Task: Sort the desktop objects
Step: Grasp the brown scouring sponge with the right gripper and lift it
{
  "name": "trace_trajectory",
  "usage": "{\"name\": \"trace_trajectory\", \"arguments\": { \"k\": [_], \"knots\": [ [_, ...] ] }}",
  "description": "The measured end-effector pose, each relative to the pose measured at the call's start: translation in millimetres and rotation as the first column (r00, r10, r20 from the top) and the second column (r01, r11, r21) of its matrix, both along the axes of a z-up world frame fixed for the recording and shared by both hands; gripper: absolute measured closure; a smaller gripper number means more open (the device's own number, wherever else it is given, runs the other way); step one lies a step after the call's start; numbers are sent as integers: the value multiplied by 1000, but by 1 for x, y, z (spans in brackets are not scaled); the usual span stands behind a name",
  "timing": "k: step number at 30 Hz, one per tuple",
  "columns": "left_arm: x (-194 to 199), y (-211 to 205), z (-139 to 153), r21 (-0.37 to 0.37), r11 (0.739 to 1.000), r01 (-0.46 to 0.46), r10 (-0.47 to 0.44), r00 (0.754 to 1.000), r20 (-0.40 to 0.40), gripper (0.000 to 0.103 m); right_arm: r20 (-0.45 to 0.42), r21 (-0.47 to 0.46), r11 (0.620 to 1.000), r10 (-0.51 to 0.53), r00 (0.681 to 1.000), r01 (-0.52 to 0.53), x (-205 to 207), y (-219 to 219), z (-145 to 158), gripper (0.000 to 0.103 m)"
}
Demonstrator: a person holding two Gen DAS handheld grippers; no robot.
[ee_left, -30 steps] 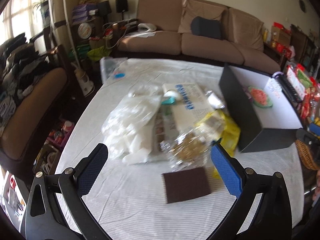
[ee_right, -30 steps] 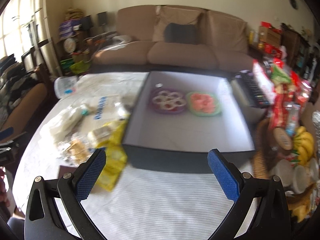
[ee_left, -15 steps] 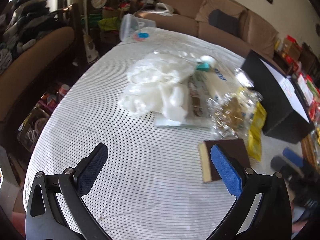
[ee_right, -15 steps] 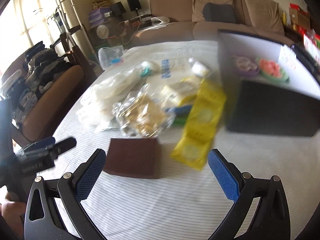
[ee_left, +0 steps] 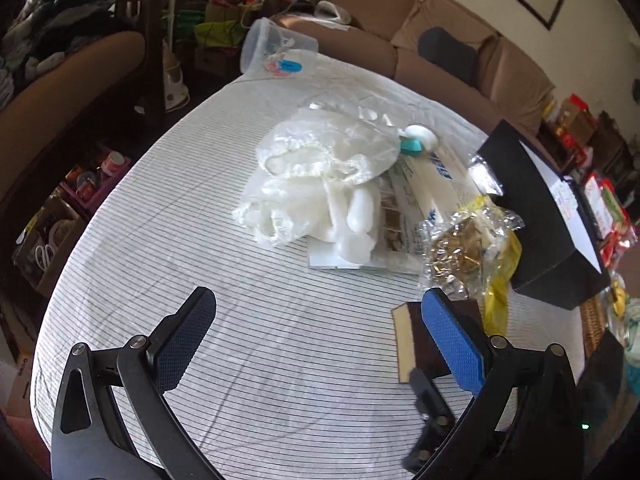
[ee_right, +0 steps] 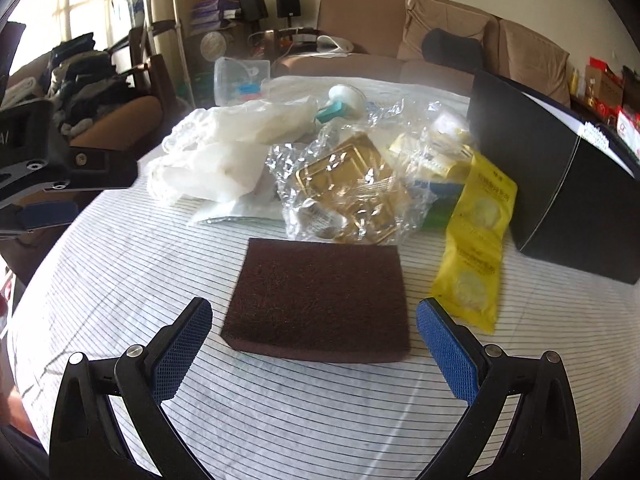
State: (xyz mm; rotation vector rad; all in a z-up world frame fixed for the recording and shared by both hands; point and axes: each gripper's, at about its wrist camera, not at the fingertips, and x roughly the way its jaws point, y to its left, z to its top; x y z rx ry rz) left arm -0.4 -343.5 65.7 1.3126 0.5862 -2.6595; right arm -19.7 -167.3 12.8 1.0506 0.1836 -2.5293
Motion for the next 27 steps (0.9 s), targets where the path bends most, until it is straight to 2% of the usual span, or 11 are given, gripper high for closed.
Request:
{"name": "trace_trajectory", "arguments": {
  "k": [3,7,11,15,23,27],
  "knots": [
    [-2,5,1,13,1000,17,-17,1000,-7,0,45,41,999,-21,999,19,-10,-4,-9,0],
    [-3,3,-2,24,1000,11,-11,1000,8,0,116,42,999,-33,993,29,-21,-2,-18,0],
    [-2,-2,-5,29,1000,-10,10,1000,20,0,110,52,999,-14,994,8,-20,-2,-15,3],
    [-2,-3,-9,25,999,-22,21,999,33,0,130,5,1000,19,991,-20,-16,5,-6,3],
    [-4,3,-11,31,999,-23,22,999,34,0,149,-134,991,50,988,-30,-1,60,53,4],
    [-6,13,-13,24,1000,-7,6,999,42,0,109,-215,976,-10,994,33,-5,120,100,4]
  ]
}}
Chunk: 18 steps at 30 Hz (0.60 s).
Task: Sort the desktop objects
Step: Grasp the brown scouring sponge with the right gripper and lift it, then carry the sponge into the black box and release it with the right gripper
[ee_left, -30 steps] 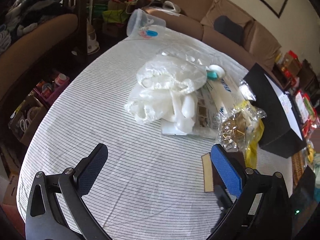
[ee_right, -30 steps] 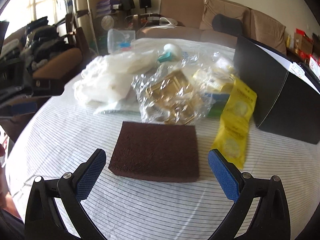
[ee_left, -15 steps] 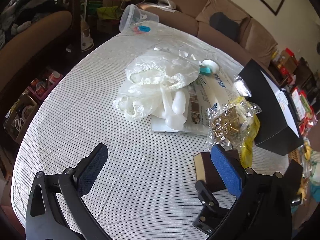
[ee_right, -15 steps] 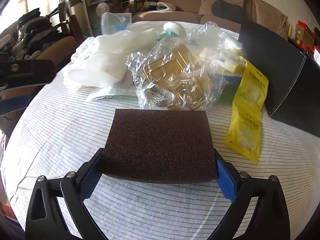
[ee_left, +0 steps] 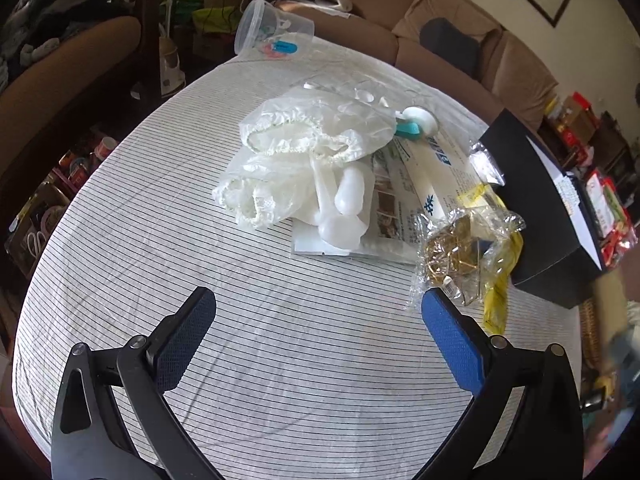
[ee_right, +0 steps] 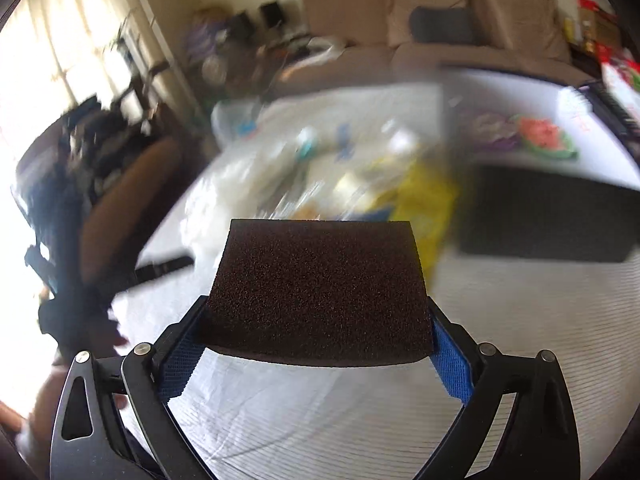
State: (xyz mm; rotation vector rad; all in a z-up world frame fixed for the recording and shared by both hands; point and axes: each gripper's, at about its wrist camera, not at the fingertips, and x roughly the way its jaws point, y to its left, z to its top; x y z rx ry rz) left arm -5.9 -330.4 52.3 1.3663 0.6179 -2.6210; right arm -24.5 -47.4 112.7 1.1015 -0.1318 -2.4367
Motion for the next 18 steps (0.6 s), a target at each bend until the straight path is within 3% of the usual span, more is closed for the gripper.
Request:
{"name": "trace_trajectory", "arguments": {
  "k": [4,9,13,18],
  "knots": [
    [-2,5,-1,-7,1000,5,-5,1000,5,0,-65,-18,994,-107,992,106,-20,53,42,4],
    [-5,12,-3,-16,1000,25,-25,1000,13,0,-152,37,966,-248,957,256,-57,116,73,3],
    [-9,20,-4,-28,999,42,-41,999,13,0,-164,51,933,-344,925,356,-98,155,72,3],
    [-14,30,-4,-34,997,65,-65,998,15,0,-144,114,904,-395,907,411,-147,170,38,3]
  ]
}}
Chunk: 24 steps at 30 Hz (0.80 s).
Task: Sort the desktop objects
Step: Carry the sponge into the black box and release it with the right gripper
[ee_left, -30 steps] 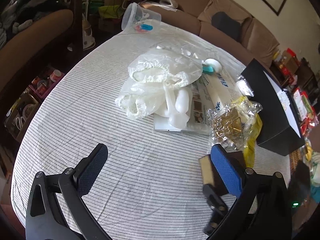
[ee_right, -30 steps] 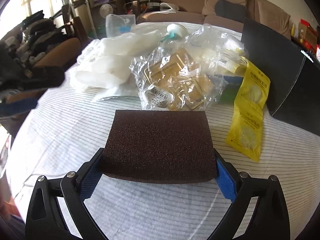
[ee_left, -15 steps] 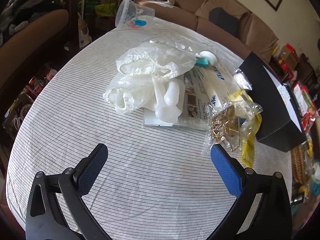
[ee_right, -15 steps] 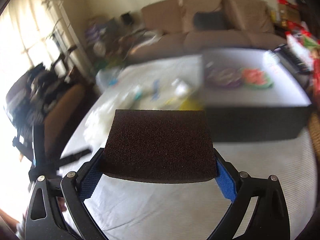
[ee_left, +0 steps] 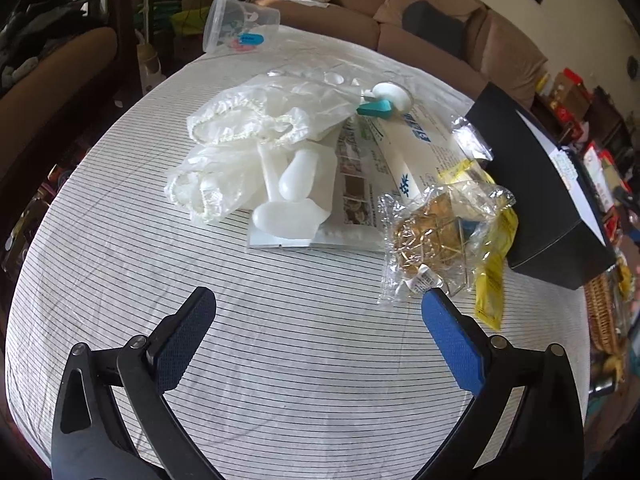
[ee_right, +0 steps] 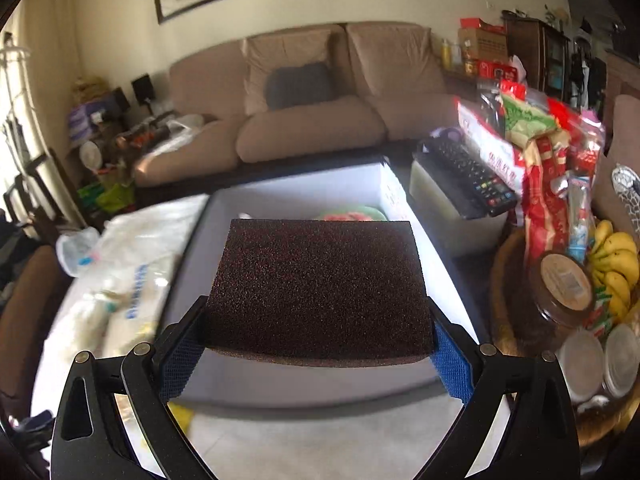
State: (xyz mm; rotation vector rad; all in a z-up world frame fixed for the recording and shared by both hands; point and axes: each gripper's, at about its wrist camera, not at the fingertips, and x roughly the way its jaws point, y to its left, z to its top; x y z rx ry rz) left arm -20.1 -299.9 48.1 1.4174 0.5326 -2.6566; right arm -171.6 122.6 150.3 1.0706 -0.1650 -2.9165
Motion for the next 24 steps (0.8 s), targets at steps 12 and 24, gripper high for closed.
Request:
{"name": "trace_trajectory", "arguments": {
  "k": [12,24],
  "knots": [
    [-18,50,10,-109,987,117,-123,991,-52,0,61,-8,998,-61,996,61,-11,36,-20,3],
    [-60,89,-25,-234,957,169,-172,985,6,0,32,-117,982,152,988,-147,76,23,10,3]
  ]
}}
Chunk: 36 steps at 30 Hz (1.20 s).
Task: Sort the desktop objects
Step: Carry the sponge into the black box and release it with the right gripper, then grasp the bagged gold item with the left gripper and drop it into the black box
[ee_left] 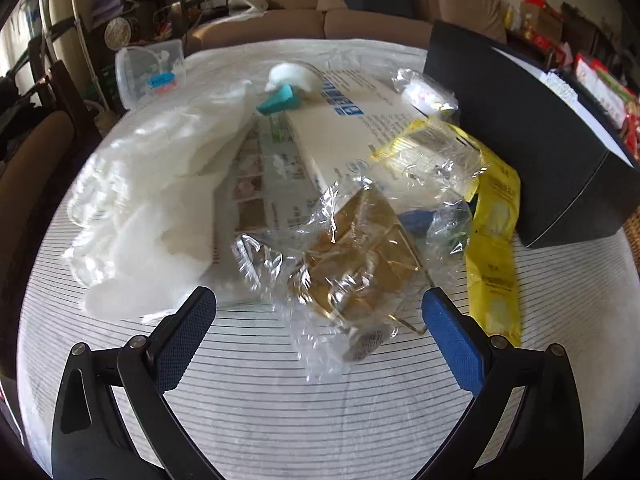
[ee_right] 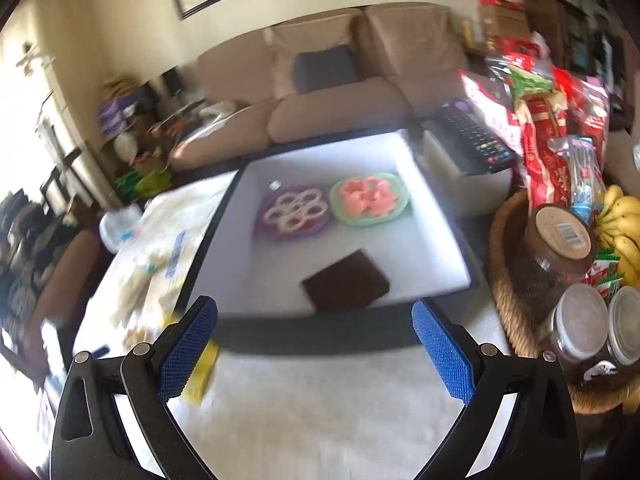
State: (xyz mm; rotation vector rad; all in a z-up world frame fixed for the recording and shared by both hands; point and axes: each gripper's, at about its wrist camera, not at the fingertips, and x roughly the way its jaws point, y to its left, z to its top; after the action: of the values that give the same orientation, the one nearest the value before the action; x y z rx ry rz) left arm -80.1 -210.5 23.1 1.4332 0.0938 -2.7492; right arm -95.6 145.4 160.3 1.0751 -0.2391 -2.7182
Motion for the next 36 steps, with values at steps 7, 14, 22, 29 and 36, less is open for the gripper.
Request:
{"name": "trace_trajectory", "arguments": {
  "k": [7,14,22,29,36],
  "knots": [
    [-2,27,3,-99,991,90,-98,993,-73,2,20,36,997,71,997,-71,36,-23,-24,3],
    [0,25,8,110,982,154,-151,988,-31,71,30,34,998,52,998,-53,43,-26,-52,3],
    [32,15,78,261,951,165,-135,982,-131,75,10,32,999,15,1000,-16,44,-12,-73,3],
    [15,58,170,361,889,281,-205,950,-234,75,-10,-14,1000,25,1000,-25,44,-5,-64,3],
    [-70,145,180,390,875,288,-233,955,-182,75,-35,-24,999,22,999,-23,49,8,-57,3]
  ]
}}
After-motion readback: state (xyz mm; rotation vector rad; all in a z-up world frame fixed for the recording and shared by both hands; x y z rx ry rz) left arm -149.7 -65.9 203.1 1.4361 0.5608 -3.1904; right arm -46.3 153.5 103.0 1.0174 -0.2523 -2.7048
